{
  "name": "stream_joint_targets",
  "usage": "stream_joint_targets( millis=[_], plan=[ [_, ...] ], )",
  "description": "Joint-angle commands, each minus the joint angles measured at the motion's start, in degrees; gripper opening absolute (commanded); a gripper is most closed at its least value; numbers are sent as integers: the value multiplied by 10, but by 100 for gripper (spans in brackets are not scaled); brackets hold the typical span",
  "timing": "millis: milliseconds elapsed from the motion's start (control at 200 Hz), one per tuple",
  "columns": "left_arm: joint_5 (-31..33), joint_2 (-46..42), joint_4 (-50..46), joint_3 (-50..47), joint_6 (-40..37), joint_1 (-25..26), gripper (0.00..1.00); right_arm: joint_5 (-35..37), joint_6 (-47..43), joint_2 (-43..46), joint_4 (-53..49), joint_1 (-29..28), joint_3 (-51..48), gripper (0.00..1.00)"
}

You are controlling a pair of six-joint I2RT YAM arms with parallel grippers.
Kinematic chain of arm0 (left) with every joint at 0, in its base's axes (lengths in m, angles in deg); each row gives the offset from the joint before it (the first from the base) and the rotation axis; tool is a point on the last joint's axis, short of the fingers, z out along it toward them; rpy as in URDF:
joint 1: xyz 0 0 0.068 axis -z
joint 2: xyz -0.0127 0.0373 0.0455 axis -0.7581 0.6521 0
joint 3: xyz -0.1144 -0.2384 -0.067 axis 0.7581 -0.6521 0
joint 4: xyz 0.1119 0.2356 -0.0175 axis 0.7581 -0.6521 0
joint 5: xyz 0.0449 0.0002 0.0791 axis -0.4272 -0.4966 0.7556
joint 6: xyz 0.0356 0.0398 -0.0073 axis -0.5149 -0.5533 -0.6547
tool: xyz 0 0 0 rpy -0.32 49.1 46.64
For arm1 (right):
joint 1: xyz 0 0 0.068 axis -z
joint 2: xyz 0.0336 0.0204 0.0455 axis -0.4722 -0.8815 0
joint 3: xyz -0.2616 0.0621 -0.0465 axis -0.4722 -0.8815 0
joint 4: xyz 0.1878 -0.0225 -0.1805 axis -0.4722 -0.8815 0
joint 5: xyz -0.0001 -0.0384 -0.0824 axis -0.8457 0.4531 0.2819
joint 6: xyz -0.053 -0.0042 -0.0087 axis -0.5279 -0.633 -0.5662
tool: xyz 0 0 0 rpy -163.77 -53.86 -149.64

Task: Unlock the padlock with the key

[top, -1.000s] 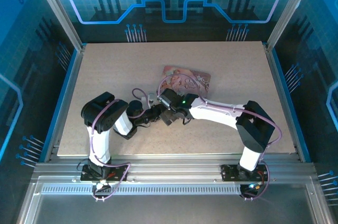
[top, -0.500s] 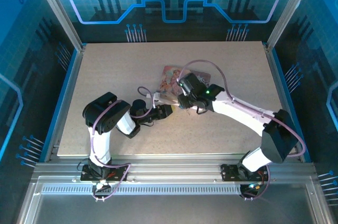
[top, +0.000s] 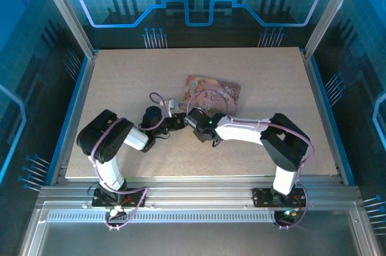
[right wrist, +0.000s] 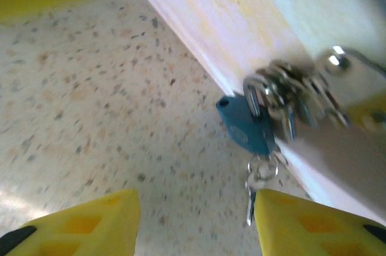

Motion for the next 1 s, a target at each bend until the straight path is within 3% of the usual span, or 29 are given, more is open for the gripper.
stream_joint_targets(
  millis=[0,605,995],
  plan=[
    [-5,-36,-51,-15,-35,-7,35,26,10,-23,14,17,28,53],
    [-7,-78,-91,-25,-51,-16,35,-126,91,-23,59,99,-43,46],
    [-1,-96,-92,-37,-53,-16,35,-109,80,6,38,94,-57,26]
  ],
)
